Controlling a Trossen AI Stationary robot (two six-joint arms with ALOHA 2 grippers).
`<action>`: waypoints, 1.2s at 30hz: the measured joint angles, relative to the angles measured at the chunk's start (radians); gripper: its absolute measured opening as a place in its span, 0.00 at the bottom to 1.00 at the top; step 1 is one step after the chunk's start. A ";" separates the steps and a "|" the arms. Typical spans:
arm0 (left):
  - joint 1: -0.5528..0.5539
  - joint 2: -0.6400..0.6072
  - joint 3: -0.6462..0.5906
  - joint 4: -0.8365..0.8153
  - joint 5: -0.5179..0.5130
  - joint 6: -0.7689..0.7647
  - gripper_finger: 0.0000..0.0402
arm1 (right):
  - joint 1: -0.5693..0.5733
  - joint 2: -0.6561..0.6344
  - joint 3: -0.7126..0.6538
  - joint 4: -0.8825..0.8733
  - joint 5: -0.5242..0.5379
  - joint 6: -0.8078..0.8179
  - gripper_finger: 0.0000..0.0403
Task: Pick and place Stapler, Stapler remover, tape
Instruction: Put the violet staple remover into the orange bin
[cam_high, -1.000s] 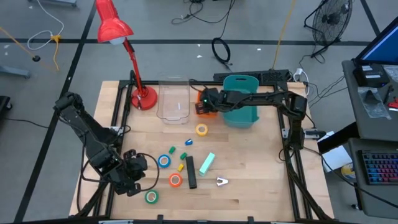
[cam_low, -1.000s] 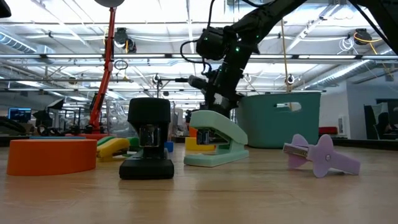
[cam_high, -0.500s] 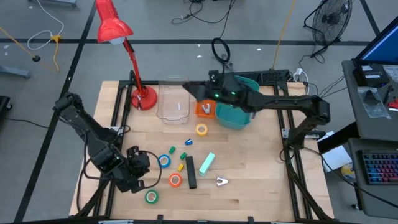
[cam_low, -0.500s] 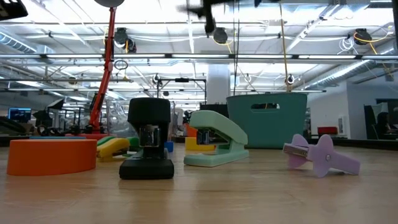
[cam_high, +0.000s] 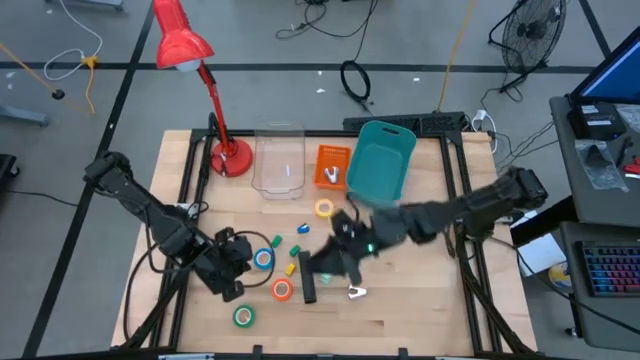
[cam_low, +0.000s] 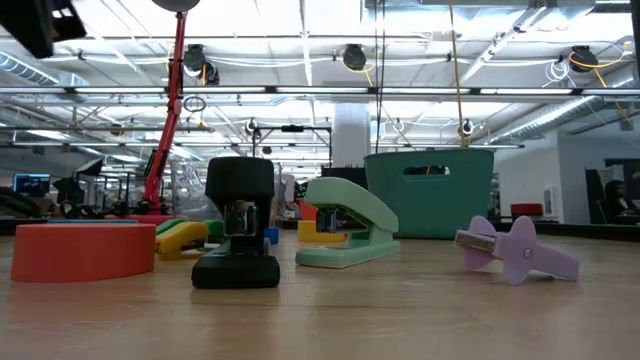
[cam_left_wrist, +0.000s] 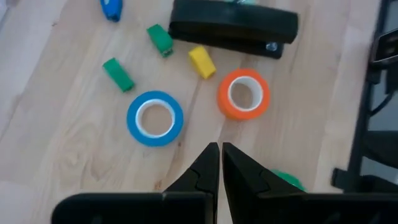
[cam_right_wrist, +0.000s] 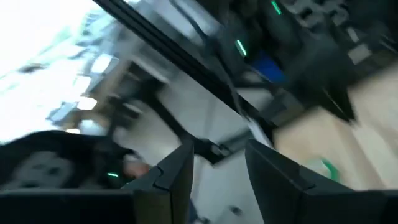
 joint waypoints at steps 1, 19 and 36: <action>0.012 0.000 0.000 0.017 0.011 0.017 0.05 | 0.031 0.000 0.000 -0.045 0.045 0.016 0.35; 0.271 0.082 0.000 0.638 0.263 0.308 0.05 | 0.437 0.002 -0.001 -0.962 0.351 0.791 0.35; 0.243 0.497 0.500 0.512 0.334 0.431 0.05 | 0.527 0.002 -0.216 -0.818 0.383 0.717 0.35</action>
